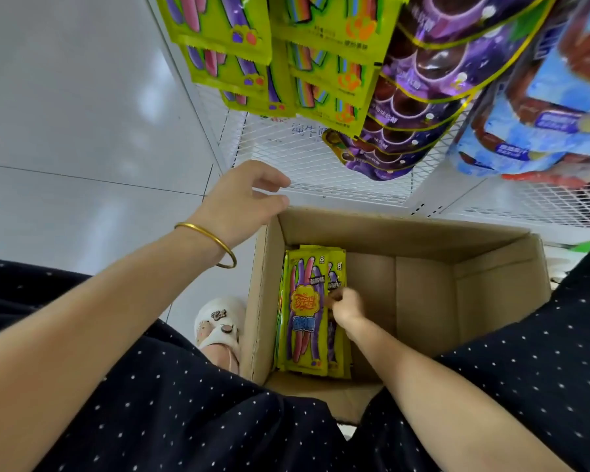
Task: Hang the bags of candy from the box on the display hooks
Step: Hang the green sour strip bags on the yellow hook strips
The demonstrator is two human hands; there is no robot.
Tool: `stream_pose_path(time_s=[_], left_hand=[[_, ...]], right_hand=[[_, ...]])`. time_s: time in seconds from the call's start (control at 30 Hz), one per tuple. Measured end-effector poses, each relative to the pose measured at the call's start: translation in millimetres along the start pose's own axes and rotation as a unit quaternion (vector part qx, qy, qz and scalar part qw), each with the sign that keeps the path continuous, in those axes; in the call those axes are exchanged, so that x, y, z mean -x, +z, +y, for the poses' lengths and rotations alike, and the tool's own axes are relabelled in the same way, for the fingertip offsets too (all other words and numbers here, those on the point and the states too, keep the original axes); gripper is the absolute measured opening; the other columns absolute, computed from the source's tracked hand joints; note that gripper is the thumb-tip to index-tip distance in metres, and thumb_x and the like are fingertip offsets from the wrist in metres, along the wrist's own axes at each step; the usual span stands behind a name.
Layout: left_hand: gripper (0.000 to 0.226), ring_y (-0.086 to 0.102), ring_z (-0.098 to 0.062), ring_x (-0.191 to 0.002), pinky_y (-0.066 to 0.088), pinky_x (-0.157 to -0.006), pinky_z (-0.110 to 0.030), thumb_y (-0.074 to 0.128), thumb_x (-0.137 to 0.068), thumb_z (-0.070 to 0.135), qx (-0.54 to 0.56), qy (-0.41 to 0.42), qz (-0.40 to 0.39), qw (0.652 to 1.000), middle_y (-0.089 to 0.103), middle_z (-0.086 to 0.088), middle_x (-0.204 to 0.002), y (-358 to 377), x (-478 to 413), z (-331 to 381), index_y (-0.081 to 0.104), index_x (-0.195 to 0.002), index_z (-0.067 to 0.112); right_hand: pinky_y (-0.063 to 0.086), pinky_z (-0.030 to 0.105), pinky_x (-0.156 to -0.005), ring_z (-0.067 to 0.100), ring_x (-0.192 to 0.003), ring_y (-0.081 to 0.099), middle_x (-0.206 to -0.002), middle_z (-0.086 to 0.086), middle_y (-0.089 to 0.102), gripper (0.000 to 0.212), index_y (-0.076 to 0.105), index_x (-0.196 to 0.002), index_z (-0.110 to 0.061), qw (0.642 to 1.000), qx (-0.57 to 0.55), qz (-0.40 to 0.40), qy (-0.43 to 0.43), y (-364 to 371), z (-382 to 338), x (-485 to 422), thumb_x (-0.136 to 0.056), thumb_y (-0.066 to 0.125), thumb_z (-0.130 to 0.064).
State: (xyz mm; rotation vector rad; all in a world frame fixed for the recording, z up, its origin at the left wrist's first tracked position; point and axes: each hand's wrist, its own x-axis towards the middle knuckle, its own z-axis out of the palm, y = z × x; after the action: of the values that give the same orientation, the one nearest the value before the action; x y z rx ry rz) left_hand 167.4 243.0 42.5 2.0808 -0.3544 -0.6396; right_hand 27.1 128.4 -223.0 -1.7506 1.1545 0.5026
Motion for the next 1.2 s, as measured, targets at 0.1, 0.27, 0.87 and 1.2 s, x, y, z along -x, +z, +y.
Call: stream_pose_path(time_s=[0.1,0.27,0.87,1.2], left_hand=[[0.017,0.060,-0.010,-0.084,0.050,-0.076,-0.023,0.060,-0.086,0.014,-0.012,-0.002,0.001,1.000,0.060,0.003,-0.111,0.7,-0.7,1.3,0.059,-0.090,0.030],[0.028,0.058,-0.011,-0.085,0.043,-0.071,-0.019,0.063,-0.085,0.014,-0.058,-0.010,0.003,0.998,0.054,-0.004,-0.121,2.9,-4.9,-3.7,0.056,-0.111,0.018],[0.017,0.066,-0.010,-0.062,0.059,-0.062,-0.029,0.065,-0.080,0.000,0.142,0.168,0.076,0.973,0.072,0.004,-0.069,-79.8,68.0,109.7,0.065,-0.083,0.017],[0.014,0.058,-0.008,-0.078,0.056,-0.077,-0.027,0.051,-0.093,0.025,0.161,0.335,0.256,0.892,0.061,0.003,-0.086,-225.4,55.4,262.4,0.059,-0.097,0.014]], right_hand=[[0.047,0.036,-0.082,0.022,-0.089,0.055,-0.090,0.002,0.056,0.006,0.055,-0.086,-0.013,0.995,-0.030,-0.032,-0.085,-5.9,-12.6,13.9,-0.091,0.055,-0.010],[0.028,0.017,-0.049,0.015,-0.061,0.037,-0.066,0.005,0.040,0.028,0.042,-0.068,-0.017,0.953,-0.169,-0.154,-0.197,-56.5,-50.1,47.3,-0.091,0.054,-0.005],[0.036,0.007,-0.075,-0.009,-0.083,0.048,-0.084,-0.020,0.050,0.031,0.047,-0.088,-0.030,0.761,-0.065,0.130,-0.632,-180.1,-245.1,269.8,-0.081,0.068,-0.008],[0.033,0.004,-0.089,-0.005,-0.098,0.048,-0.102,-0.018,0.055,0.037,0.061,-0.110,-0.020,0.638,-0.087,0.254,-0.722,-242.6,-370.6,375.9,-0.084,0.056,0.005]])
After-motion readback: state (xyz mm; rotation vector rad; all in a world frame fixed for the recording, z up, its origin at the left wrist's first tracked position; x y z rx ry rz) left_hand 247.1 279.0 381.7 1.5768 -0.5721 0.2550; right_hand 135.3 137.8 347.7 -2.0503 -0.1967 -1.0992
